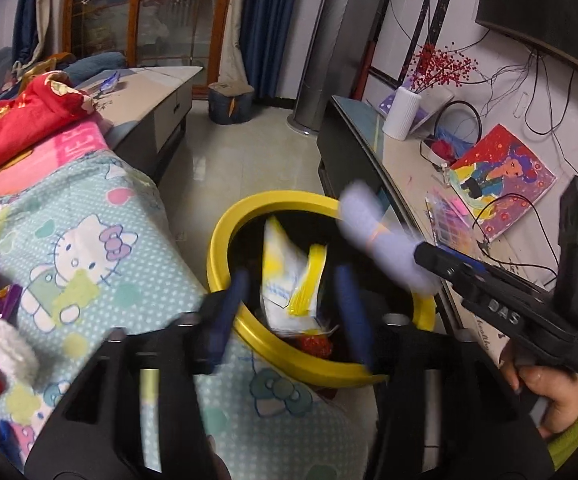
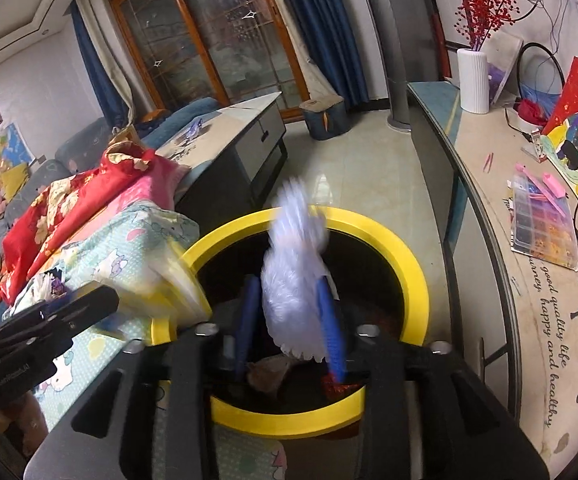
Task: Collect trash
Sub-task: 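Open the left gripper over the bin while the right gripper releases the net, then move both open grippers back to the remaining trash on the bedsheet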
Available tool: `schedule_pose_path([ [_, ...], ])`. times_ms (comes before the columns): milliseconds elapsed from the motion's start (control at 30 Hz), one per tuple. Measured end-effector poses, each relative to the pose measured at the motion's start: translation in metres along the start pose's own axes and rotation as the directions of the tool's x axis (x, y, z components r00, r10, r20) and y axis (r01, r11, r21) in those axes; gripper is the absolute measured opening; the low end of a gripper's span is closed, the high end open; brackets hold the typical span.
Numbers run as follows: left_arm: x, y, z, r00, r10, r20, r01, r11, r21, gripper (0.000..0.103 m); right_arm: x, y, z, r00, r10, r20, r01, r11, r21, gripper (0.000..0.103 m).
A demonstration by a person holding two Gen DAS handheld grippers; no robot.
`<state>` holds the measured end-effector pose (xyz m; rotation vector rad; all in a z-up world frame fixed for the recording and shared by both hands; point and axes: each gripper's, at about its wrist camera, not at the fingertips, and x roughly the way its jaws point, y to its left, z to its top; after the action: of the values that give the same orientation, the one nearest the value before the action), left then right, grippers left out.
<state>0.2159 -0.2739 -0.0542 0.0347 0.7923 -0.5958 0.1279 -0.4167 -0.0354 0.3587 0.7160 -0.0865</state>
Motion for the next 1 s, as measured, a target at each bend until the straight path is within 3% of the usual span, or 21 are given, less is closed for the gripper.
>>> schedule_pose_path([
  [300, -0.039, 0.025, 0.002, 0.997, 0.011, 0.083, -0.003, 0.996, -0.093, 0.070, -0.017, 0.028, 0.004, 0.994, -0.086, 0.065, 0.093, 0.989, -0.118, 0.054],
  [1000, -0.121, 0.085, -0.016, 0.977, 0.108, 0.184, -0.062, 0.969, -0.240, 0.079, -0.044, 0.133, -0.003, 0.993, 0.095, 0.072, -0.070, 0.953, -0.293, 0.064],
])
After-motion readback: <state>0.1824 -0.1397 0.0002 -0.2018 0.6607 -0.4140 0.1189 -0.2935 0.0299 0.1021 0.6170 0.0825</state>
